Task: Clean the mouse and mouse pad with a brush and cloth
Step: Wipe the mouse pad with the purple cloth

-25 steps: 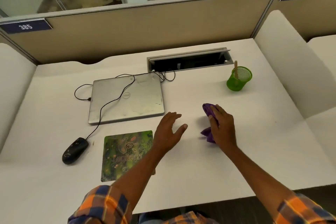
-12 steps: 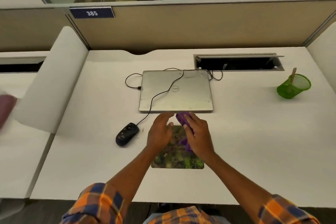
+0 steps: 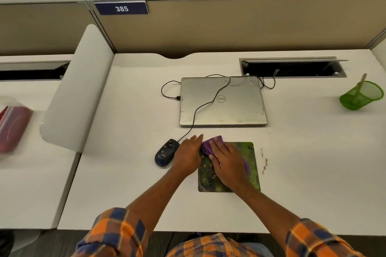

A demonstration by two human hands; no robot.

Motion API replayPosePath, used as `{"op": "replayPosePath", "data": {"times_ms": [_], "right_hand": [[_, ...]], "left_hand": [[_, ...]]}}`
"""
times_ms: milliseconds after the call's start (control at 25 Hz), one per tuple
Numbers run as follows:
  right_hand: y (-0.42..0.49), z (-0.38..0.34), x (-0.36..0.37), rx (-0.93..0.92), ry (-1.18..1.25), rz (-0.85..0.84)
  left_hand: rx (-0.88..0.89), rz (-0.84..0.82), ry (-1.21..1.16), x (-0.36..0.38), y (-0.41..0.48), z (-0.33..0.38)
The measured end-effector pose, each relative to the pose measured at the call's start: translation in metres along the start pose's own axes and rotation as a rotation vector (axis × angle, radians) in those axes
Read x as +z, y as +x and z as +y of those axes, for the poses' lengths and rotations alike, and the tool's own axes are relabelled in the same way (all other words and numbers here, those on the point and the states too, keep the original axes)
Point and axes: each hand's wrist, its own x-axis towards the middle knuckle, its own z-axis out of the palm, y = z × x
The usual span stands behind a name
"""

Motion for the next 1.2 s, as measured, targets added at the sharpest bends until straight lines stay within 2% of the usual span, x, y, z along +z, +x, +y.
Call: {"op": "replayPosePath", "data": {"times_ms": [200,400,600,1080,1200], "right_hand": [[-0.007,-0.002,0.007,-0.096,-0.051,-0.054],[-0.01,0.008,0.009,-0.37,0.006,-0.08],[-0.025,0.014,0.009,-0.491,0.112,-0.144],[-0.051,0.035,-0.017,-0.605,0.188,-0.51],[-0.041,0.043,-0.035,-0.555,0.192,-0.521]], "left_hand": [[0.089,-0.036,0.123,0.001,0.008,0.002],[0.095,-0.076,0.191,-0.001,0.016,0.005],[0.094,-0.09,0.225,-0.003,0.012,0.005],[0.142,-0.088,0.182,0.004,0.0,-0.006],[0.171,-0.136,0.175,0.003,-0.002,-0.011]]}}
